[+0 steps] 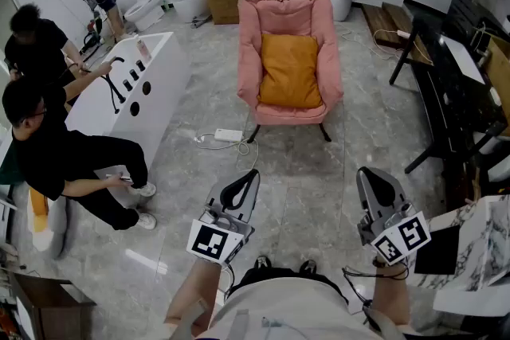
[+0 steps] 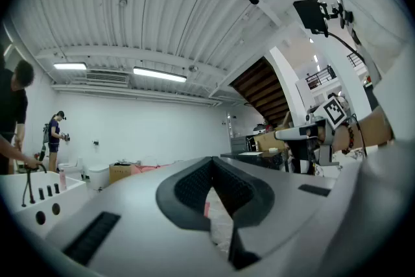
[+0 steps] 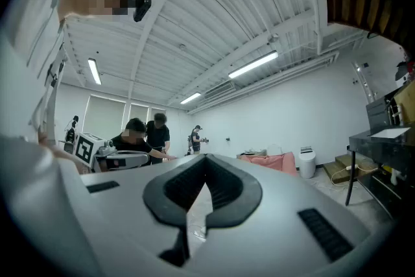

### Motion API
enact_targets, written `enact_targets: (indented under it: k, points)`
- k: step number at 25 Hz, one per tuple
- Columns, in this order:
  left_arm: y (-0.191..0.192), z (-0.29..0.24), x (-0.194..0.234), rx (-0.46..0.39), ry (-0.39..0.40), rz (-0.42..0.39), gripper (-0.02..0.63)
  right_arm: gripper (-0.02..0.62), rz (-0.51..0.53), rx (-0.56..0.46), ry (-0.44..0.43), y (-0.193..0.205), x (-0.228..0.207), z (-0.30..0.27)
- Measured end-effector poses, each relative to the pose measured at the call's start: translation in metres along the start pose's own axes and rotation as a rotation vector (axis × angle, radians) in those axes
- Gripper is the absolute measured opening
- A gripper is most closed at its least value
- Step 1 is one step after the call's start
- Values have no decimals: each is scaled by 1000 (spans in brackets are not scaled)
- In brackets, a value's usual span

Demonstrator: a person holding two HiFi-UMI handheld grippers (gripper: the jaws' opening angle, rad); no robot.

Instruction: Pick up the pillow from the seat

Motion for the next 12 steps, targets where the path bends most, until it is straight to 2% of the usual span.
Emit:
enact_targets:
  k: [7,12]
  points:
    - [-9,12,16,-26,13,-3,6,14,3,6,2,3,20,-12]
    - [-3,15,35,-7,22,18,6,14,-32,11,22,7,27,-21]
Point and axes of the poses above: the fingertips, and each gripper's own axes: z backward along the fingers, x to its left, y out of its underside, the point moved 1 cm from there along z, backward along the fingers, and after that the axes turned 3 degrees about x, right-handed, at the moved point
